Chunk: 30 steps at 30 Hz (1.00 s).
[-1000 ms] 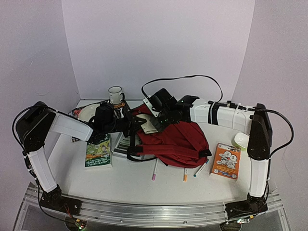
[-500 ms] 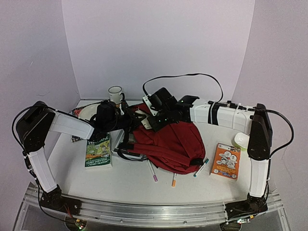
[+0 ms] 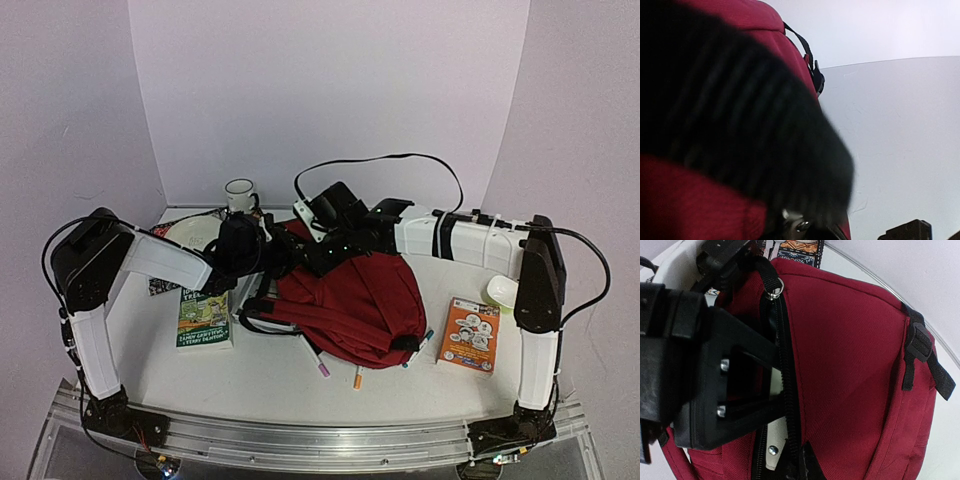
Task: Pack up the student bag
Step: Place the book in the pocket on the back of the bag.
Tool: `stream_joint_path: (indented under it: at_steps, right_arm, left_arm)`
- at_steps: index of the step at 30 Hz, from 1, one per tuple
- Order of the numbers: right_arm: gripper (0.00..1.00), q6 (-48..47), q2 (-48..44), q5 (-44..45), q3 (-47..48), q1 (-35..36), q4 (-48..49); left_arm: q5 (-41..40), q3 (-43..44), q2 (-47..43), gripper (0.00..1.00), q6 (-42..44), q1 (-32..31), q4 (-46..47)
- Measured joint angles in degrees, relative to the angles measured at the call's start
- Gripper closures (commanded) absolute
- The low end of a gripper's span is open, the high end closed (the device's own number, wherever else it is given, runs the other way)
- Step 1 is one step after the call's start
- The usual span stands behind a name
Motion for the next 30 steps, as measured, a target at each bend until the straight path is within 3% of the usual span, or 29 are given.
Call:
stream_joint_path:
  at_steps: [6,11,23,30]
  right_arm:
    - [1.0,-0.6,-0.02,2.08,-0.78,0.03,0.65]
    - [1.0,-1.04,-0.38,3.41,-2.59,0.03,2.15]
    - [1.0,-2.13,-2.52,4.14,-5.14,-0.56,2.37]
    - [1.0,-2.69,-3.53,3.83,-7.04,-1.1,3.16]
  left_arm:
    - [0.13,0.89,1.07,0.45,2.11,-0.52,0.63]
    - [0.07,-2.11,-1.25,0.34,5.01,-0.75,0.29]
    - [-0.58,-10.3,-21.84,0.26,18.53,1.58,-9.2]
    - [2.44,-10.41,-24.49,0.27,26.05,8.06,-16.84]
